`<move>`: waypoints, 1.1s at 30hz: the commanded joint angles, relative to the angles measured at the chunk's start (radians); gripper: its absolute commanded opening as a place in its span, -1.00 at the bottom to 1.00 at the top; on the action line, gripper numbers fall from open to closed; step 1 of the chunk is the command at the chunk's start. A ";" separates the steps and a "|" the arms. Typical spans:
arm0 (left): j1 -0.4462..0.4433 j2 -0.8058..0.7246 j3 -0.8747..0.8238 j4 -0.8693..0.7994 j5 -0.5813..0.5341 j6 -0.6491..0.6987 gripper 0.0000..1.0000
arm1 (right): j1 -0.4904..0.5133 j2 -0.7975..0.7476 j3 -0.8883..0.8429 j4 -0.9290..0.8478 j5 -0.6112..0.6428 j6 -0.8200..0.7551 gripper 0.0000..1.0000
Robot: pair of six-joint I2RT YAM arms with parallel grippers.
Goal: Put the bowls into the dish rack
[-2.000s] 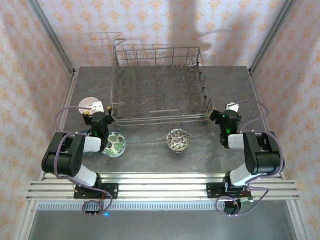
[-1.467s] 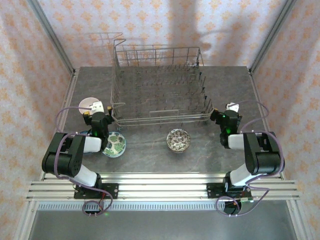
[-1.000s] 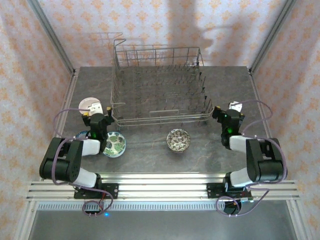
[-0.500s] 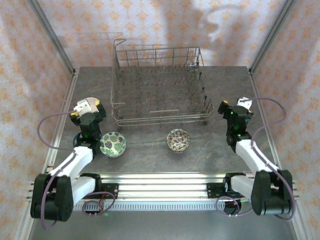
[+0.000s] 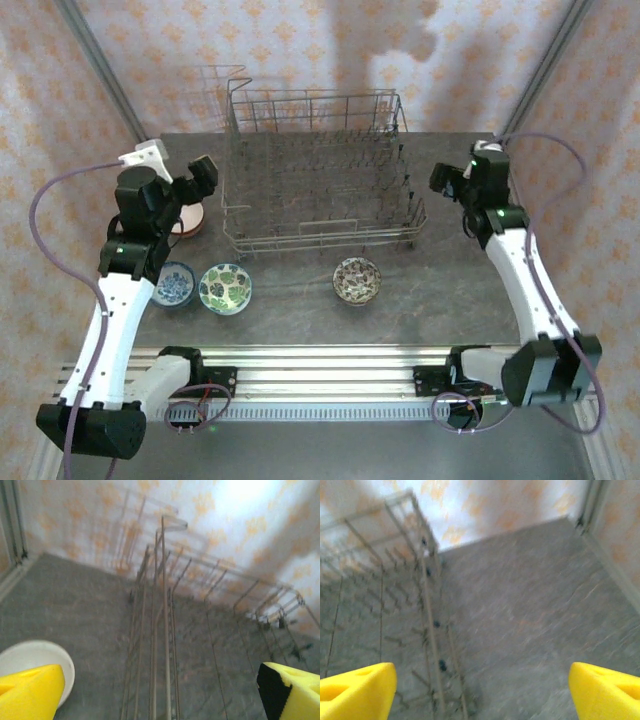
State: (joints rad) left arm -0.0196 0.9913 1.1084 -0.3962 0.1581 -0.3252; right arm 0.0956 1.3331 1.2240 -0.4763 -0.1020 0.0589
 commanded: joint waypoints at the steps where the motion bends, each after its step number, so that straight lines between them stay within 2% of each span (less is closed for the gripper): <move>1: -0.008 0.066 0.056 -0.190 0.089 -0.006 0.99 | 0.042 0.090 0.086 -0.202 0.015 0.006 0.73; 4: -0.027 0.139 0.108 -0.247 0.112 0.006 0.99 | 0.055 0.172 0.138 -0.240 0.032 0.018 0.66; 16: -0.067 0.330 0.214 -0.287 0.136 0.045 0.99 | 0.062 0.374 0.283 -0.355 0.186 0.067 0.49; 26: -0.145 0.393 0.244 -0.306 0.144 0.078 0.98 | 0.061 0.382 0.296 -0.368 0.357 0.099 0.33; 30: -0.168 0.438 0.269 -0.316 0.207 0.094 0.99 | 0.038 0.383 0.290 -0.364 0.335 0.097 0.29; 33: -0.205 0.468 0.297 -0.334 0.201 0.102 0.99 | 0.004 0.381 0.277 -0.362 0.314 0.119 0.22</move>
State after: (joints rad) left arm -0.1917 1.4368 1.3643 -0.6926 0.3283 -0.2527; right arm 0.1608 1.7142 1.4990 -0.7959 0.1074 0.1394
